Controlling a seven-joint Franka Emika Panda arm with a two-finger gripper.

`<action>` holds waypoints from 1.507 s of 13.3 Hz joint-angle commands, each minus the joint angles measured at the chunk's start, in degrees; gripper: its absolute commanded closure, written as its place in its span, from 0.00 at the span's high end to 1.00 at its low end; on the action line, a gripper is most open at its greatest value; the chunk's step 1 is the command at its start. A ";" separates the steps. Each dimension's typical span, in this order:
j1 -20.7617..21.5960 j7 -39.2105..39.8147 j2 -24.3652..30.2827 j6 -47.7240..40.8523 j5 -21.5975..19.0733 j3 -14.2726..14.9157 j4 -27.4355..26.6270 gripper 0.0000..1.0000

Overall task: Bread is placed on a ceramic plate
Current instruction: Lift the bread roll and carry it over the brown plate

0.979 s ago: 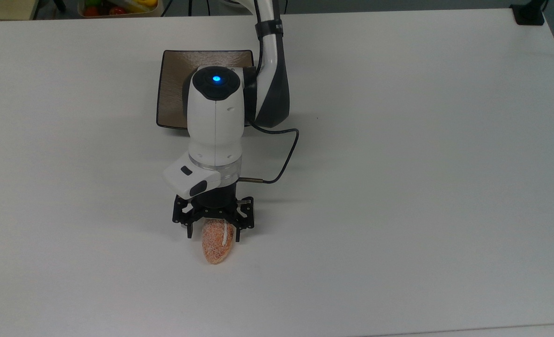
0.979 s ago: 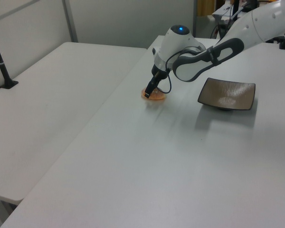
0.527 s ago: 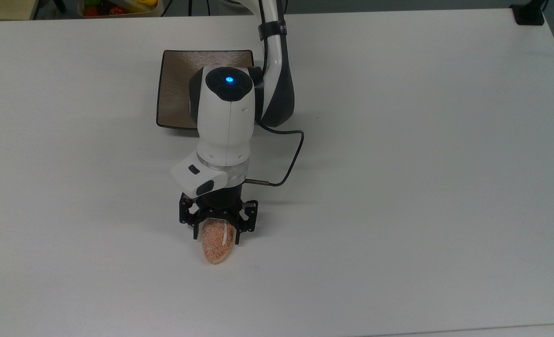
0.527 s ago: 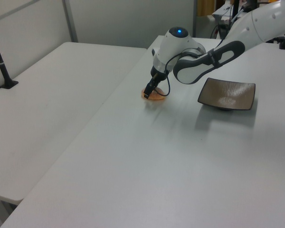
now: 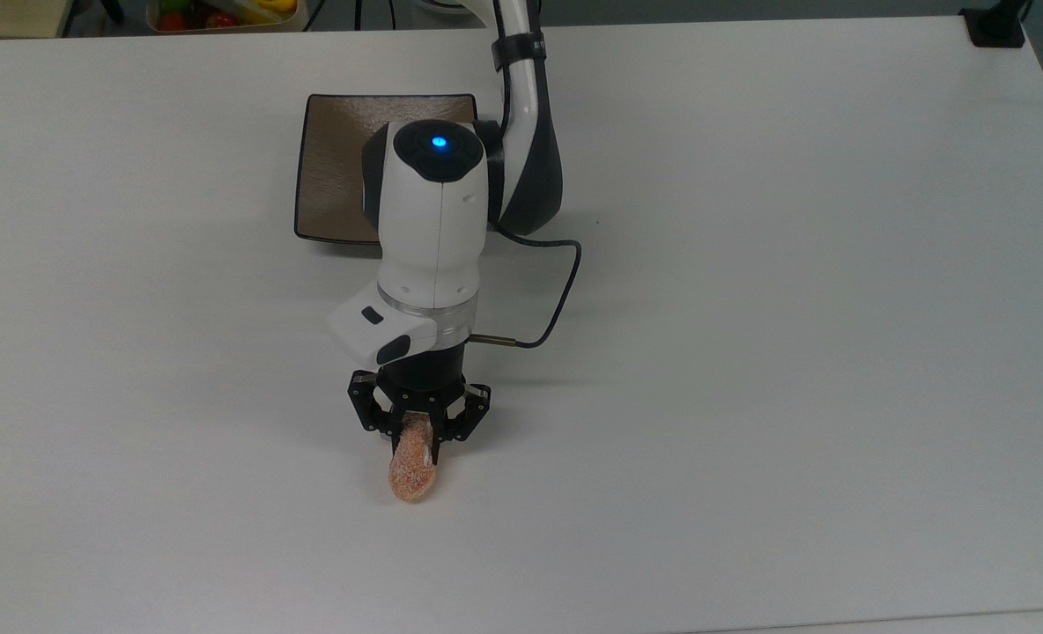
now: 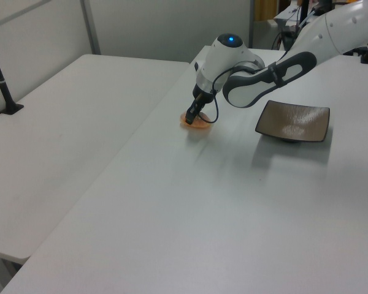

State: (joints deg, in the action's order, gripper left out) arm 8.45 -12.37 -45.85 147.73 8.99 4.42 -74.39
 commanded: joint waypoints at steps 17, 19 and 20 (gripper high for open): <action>0.42 -1.08 45.04 -27.32 -7.59 -0.38 -25.08 0.22; 1.64 -0.21 49.43 -27.41 -7.59 -0.38 -30.52 0.22; 1.74 0.59 50.67 -28.37 -7.59 -0.38 -32.11 0.22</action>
State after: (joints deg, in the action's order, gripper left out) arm 8.77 -12.91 -2.42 120.34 2.25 4.13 -97.37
